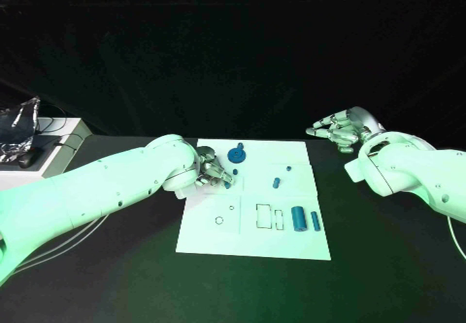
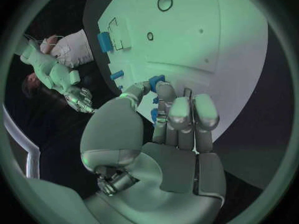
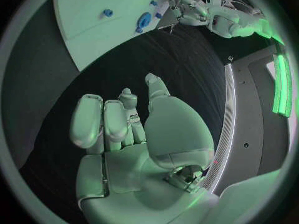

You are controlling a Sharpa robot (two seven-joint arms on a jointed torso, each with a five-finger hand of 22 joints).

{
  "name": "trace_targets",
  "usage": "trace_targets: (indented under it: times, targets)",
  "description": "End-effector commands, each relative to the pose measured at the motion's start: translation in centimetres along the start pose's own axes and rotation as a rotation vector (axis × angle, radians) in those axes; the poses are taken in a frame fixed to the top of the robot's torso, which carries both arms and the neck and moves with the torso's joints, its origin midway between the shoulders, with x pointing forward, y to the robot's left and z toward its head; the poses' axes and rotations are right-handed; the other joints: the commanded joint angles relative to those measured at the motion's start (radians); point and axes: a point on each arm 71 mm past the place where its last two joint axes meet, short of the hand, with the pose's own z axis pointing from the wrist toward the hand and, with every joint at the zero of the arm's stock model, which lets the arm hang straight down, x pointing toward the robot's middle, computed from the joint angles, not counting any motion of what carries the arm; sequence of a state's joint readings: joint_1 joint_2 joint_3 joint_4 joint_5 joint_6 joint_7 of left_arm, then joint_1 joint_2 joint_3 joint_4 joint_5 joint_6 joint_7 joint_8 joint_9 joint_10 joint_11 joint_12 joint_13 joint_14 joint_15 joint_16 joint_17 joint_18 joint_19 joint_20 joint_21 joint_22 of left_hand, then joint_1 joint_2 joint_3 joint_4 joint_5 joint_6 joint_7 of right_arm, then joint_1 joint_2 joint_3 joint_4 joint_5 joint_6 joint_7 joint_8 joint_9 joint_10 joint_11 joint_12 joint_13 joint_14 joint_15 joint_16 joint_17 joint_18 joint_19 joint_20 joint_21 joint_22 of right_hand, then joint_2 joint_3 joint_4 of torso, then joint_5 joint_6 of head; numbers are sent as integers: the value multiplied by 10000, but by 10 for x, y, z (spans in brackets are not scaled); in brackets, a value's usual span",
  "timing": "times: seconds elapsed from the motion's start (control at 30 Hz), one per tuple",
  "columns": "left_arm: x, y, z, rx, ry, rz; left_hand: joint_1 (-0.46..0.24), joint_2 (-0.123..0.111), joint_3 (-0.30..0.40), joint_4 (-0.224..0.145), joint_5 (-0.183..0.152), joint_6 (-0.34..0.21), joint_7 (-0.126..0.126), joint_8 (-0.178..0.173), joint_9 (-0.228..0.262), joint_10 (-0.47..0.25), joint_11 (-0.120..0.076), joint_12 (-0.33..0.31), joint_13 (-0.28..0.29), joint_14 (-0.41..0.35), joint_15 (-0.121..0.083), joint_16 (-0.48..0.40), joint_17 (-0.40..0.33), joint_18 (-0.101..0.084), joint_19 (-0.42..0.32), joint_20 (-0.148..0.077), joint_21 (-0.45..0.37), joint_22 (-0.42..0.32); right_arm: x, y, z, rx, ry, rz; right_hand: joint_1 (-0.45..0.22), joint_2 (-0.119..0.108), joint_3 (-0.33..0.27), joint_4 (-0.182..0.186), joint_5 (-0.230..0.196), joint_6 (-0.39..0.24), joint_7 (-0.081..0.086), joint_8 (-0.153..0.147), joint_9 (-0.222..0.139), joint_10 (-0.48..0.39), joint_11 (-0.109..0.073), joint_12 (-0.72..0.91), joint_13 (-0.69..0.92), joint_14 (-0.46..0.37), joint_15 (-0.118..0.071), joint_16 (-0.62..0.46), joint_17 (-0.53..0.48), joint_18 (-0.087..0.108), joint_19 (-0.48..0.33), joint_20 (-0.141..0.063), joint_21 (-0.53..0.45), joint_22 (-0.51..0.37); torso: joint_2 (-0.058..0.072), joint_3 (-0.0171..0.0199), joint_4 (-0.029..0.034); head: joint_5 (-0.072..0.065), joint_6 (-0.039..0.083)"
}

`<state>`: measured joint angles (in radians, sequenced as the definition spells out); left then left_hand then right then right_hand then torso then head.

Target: Assemble the parts on the task board

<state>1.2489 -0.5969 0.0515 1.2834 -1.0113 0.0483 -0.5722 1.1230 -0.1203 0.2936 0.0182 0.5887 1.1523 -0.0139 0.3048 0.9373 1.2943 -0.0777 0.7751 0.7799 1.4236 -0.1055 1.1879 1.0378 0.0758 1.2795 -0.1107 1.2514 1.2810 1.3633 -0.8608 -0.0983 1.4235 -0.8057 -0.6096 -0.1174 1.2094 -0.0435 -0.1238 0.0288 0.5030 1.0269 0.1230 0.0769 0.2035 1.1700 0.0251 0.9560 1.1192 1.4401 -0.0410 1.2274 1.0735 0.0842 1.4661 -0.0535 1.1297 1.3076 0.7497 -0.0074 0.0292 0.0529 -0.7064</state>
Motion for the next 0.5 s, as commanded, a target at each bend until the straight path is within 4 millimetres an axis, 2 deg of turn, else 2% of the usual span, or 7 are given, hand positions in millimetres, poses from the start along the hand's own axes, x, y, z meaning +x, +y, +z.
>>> trace_targets:
  times: [0.03, 0.5]
  targets:
    - [4, 0, 0, 85, -10, -19, 465, 411, 916, -794, 18, -86, -3, 47, 20, 6, 9, -33, 7, -14, -60, 23, 1, -163, 91, 18, -43, 22, 0, 1, 0, -166, -4, -6, 26, 99, -27, -59, 69, 15, 79, -60, -9, -58, 13, -36, -8, 50, -48, -51, -15, 41, 392, -56, -35, 1523, 0, 0, 2, -2, 2]
    - [4, -1, -10, 583, -551, 25, 445, 329, 1180, -857, 31, -46, -13, 85, 48, 57, -3, -20, 11, -2, -61, 79, 40, -165, 141, 25, -21, 114, -2, 0, -1, -180, -88, 0, 31, 112, -32, -70, 67, 15, 80, -59, -20, -57, 13, -29, -6, 48, -48, -60, -21, 40, 392, -56, -33, 1523, 3, -16, 12, -63, -62]
